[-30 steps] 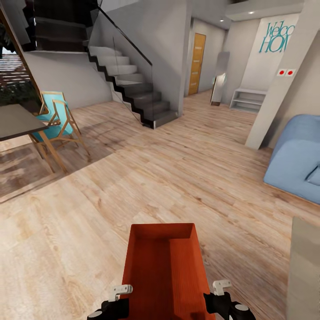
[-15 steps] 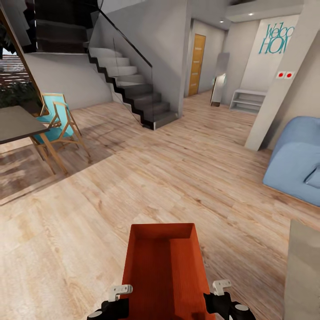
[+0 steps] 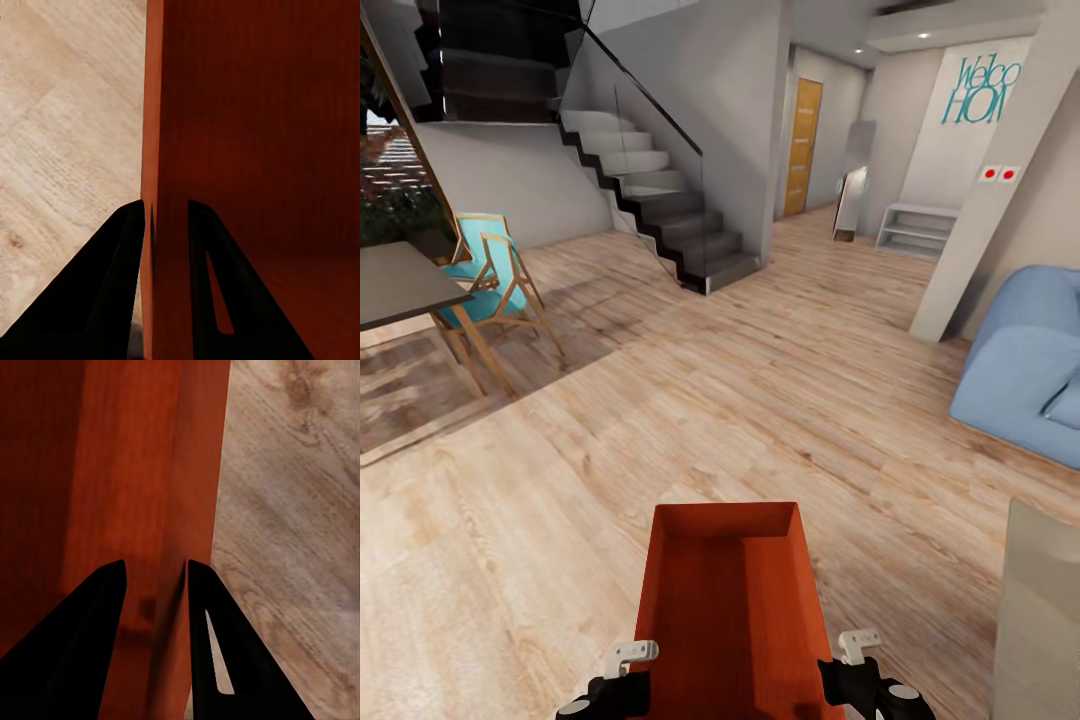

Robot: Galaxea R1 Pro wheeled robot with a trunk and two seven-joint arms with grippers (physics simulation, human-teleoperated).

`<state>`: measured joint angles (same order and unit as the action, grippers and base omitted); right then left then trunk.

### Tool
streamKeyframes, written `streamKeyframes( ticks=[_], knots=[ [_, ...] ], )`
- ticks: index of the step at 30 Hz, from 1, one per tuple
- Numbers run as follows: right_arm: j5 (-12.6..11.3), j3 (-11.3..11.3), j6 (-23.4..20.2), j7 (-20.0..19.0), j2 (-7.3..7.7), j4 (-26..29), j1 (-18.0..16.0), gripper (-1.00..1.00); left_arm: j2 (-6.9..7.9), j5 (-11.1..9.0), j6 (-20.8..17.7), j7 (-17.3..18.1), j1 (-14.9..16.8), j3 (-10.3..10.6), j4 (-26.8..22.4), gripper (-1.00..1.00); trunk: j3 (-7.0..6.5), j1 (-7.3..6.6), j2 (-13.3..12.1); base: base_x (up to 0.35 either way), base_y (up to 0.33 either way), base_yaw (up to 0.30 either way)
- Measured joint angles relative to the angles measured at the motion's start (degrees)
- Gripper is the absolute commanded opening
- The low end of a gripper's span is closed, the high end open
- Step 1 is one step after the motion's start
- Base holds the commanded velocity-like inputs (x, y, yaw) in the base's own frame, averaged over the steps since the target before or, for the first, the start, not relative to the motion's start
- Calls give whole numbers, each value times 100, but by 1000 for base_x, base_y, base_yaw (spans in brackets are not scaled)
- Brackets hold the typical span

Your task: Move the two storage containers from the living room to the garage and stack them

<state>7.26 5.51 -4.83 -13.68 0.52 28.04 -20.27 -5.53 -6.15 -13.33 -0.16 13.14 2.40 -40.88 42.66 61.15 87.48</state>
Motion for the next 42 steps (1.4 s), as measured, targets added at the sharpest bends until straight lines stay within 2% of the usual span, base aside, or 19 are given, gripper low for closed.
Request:
streamKeyframes(
  ticks=[42],
  knots=[
    [-2, -1, 1, 2, -1, 0, 1, -100, 8, -5, 3, 1, 0, 19, 1, -100, -758, -923, -1685, 0, 0, 0]
  ],
)
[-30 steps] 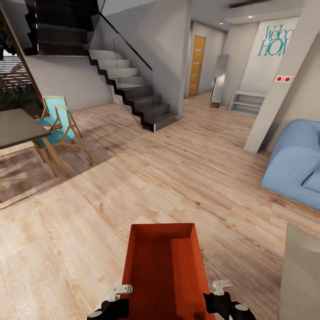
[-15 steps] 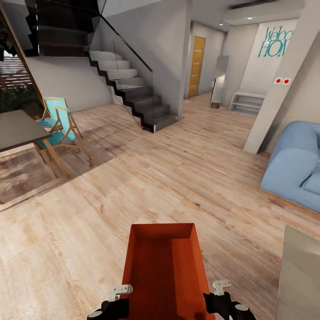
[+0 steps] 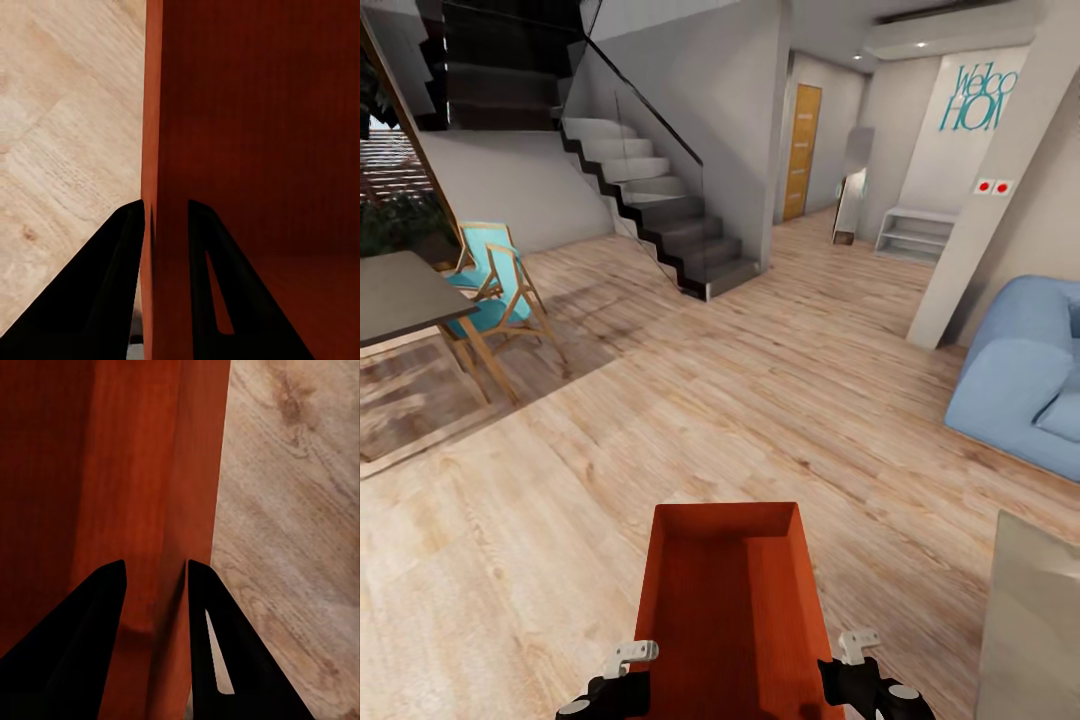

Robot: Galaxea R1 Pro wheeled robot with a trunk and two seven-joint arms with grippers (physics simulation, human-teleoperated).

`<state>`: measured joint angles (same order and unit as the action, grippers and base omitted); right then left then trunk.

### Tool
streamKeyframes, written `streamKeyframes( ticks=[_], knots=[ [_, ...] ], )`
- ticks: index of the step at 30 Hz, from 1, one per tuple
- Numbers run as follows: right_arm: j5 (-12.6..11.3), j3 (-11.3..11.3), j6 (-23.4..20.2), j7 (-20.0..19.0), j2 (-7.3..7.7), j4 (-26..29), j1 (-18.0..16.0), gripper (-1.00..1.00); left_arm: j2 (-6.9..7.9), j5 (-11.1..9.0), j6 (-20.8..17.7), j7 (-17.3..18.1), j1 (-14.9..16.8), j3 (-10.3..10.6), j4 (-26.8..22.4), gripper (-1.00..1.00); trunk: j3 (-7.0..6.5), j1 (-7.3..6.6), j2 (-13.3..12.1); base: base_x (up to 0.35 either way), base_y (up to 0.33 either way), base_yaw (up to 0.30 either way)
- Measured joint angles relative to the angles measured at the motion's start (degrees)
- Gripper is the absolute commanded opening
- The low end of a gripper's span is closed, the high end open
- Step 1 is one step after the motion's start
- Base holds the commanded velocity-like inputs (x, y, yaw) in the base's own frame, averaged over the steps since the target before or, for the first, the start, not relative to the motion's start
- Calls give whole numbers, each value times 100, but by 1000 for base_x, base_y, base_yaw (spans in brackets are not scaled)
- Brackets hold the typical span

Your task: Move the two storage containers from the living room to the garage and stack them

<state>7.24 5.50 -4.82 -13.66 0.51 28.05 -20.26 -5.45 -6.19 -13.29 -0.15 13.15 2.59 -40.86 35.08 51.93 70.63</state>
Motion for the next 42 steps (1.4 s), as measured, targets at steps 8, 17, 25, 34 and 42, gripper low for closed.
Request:
streamKeyframes(
  ticks=[8, 17, 25, 34, 42],
  knots=[
    [5, 4, 0, -3, 0, 1, 0, -100, 0, 1, -1, 0, 0, 1, -1, -100, -206, -176, -321, 0, 0, 0],
    [6, 4, 0, -3, 0, 1, 0, -100, 0, 0, 0, 0, 0, 1, -1, -100, -452, -374, -682, 0, 0, 0],
    [6, 5, 0, -4, 0, 1, 0, -100, 0, 1, -2, 0, 0, 0, -3, -100, -670, -549, -1003, 0, 0, 0],
    [9, 5, 0, -4, 1, 0, -1, -100, -8, 4, -2, -1, -1, -16, -1, -100, -916, -747, -1365, 0, 0, 0],
    [9, 5, 0, -4, 1, 0, 0, -100, -8, 4, -1, -1, -1, -17, 0, -100, -1135, -923, -1686, 0, 0, 0]
  ],
)
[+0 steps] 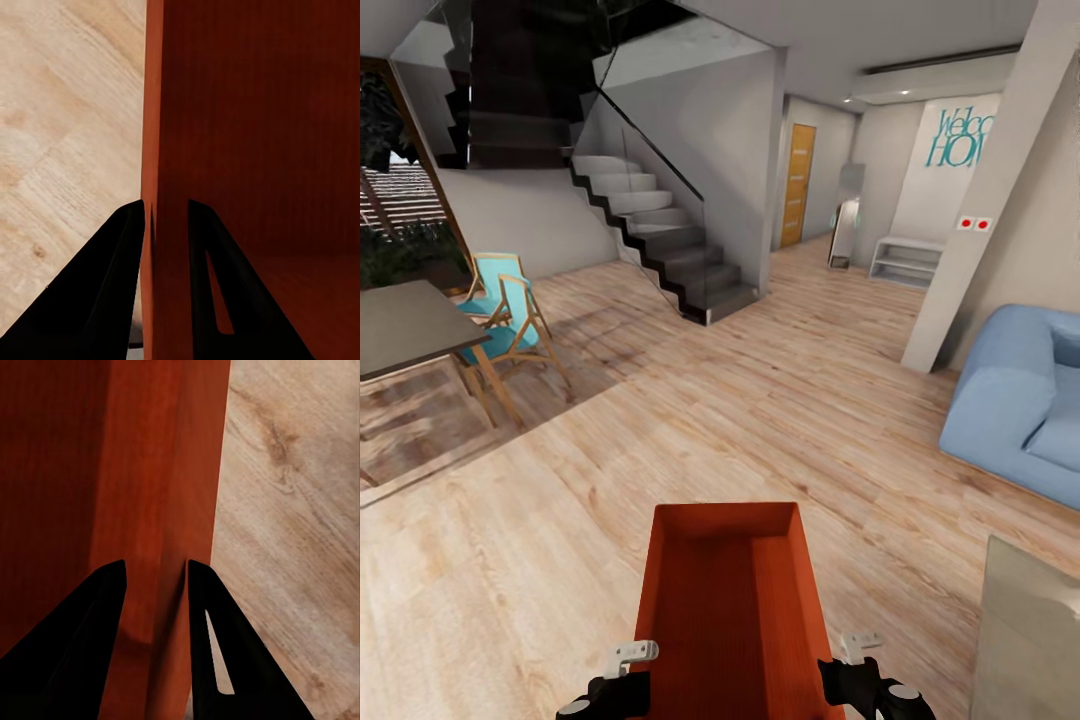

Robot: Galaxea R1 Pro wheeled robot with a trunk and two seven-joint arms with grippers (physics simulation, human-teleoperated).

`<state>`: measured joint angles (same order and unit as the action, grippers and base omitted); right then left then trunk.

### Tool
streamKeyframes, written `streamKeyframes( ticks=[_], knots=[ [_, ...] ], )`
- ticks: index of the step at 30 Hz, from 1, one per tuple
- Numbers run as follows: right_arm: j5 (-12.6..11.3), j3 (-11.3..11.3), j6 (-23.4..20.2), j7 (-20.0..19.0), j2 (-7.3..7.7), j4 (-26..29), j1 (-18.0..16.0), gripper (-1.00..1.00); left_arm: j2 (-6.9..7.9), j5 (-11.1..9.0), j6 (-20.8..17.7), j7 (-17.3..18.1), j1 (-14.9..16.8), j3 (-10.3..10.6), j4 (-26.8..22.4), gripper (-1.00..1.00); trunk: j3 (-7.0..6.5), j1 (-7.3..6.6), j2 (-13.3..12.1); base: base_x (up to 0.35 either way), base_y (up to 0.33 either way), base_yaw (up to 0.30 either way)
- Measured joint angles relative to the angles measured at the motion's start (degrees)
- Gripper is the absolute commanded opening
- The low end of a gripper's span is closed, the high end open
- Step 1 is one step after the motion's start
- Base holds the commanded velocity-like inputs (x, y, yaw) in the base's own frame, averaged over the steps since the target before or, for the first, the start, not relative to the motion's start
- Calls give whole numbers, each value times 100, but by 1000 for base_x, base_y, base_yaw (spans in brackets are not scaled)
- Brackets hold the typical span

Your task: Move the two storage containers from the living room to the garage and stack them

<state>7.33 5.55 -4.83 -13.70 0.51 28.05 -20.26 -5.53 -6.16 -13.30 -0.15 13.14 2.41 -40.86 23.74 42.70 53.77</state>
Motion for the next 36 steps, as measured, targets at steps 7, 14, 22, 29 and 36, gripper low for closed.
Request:
streamKeyframes(
  ticks=[7, 14, 22, 29, 36],
  knots=[
    [0, 0, 0, 0, 0, 0, 0, -100, 0, 1, -1, 0, -1, 0, -2, -100, -191, -154, -281, 0, 0, 0],
    [1, 0, 0, 0, 0, 0, 0, -100, 0, 0, 0, 0, 0, 0, 1, -100, -383, -308, -562, 0, 0, 0],
    [1, 1, 0, -1, 0, 0, 0, -100, 1, 1, -2, 0, 0, 3, -2, -100, -601, -484, -884, 0, 0, 0],
    [1, 1, 1, -1, 0, 0, 1, -100, 3, -1, -1, 0, 0, 6, -1, -100, -793, -638, -1165, 0, 0, 0],
    [2, 1, 0, -1, 0, -1, 1, -100, 0, 0, -1, 0, -1, 1, 0, -100, -984, -792, -1446, 0, 0, 0]
  ],
)
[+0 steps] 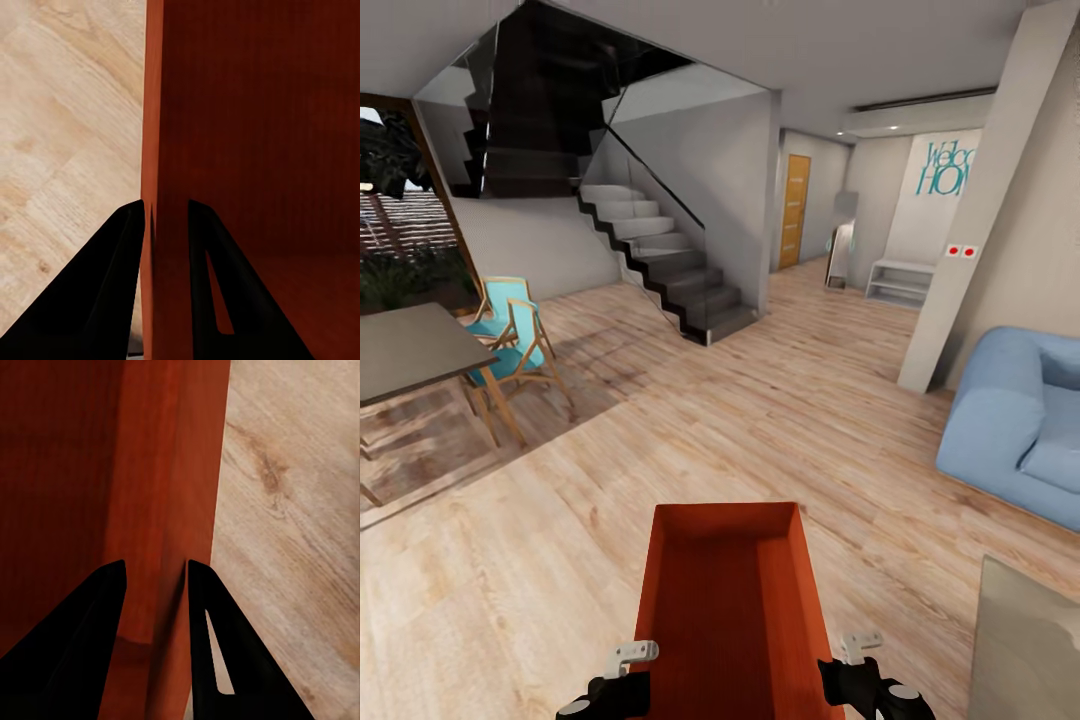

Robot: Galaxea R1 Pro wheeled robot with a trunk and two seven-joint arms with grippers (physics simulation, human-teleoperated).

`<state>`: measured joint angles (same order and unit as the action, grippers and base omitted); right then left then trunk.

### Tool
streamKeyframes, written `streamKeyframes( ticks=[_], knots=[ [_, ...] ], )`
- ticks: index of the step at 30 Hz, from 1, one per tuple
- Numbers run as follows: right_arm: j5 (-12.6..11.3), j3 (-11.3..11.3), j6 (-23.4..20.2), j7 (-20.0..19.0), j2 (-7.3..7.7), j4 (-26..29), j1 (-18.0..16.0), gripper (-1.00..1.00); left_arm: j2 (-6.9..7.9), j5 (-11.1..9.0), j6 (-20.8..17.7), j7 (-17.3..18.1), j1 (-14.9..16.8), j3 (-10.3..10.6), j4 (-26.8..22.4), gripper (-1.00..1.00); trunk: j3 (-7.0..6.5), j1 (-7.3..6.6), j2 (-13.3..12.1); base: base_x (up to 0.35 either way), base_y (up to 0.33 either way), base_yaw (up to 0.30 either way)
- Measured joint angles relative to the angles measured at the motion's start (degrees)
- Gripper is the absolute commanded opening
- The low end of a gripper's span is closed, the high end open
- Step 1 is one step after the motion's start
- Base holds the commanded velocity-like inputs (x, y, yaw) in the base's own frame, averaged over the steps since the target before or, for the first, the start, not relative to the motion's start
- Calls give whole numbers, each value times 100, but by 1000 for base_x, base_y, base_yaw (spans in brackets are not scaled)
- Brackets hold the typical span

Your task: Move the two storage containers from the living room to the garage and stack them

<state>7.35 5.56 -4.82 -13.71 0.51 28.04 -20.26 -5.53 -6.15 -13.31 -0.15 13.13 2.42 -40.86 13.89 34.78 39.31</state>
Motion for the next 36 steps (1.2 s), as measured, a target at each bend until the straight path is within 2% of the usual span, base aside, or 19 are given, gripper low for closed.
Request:
streamKeyframes(
  ticks=[36],
  knots=[
    [-1, -2, -9, 2, 2, 1, 1, -100, -8, 15, -10, -1, -1, -15, -1, -100, -986, -793, -1449, 0, 0, 0]
  ],
)
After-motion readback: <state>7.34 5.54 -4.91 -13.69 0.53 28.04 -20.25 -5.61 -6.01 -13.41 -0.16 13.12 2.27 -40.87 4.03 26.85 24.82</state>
